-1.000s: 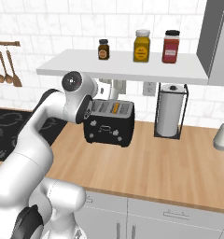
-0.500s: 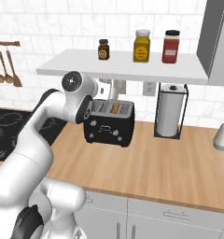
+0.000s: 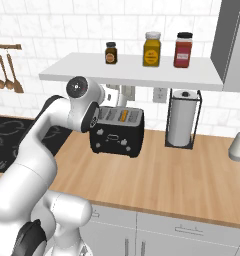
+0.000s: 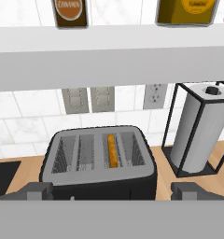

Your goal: Start the toaster. Once the lever pops up, take the bread to the plate on the dining counter.

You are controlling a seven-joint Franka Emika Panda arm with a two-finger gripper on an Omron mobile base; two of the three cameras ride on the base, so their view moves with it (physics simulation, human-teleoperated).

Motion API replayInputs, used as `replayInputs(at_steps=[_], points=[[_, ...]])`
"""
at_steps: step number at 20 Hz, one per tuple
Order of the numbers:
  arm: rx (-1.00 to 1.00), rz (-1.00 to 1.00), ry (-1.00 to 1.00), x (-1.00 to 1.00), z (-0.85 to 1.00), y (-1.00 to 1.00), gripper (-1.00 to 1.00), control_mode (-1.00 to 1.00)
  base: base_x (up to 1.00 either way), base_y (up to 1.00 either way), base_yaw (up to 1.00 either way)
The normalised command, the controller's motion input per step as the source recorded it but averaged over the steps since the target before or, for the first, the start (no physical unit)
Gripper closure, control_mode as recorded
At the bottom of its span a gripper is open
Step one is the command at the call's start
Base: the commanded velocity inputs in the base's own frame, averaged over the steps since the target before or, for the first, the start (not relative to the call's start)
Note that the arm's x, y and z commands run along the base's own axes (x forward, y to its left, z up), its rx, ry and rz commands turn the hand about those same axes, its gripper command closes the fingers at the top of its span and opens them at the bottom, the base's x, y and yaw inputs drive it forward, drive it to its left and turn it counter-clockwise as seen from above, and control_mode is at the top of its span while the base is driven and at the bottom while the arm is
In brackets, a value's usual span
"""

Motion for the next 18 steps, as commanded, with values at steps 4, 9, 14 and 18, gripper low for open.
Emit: replayInputs(at_steps=[4,9,14,18], points=[[0.0,0.0,0.0,0.0,0.0,0.0,-1.0,-1.0,0.0,0.0,0.0],[0.0,0.0,0.0,0.0,0.0,0.0,-1.0,-1.0,0.0,0.0,0.0],[0.0,0.0,0.0,0.0,0.0,0.0,-1.0,-1.0,0.0,0.0,0.0],[0.0,0.0,0.0,0.0,0.0,0.0,-1.0,-1.0,0.0,0.0,0.0]])
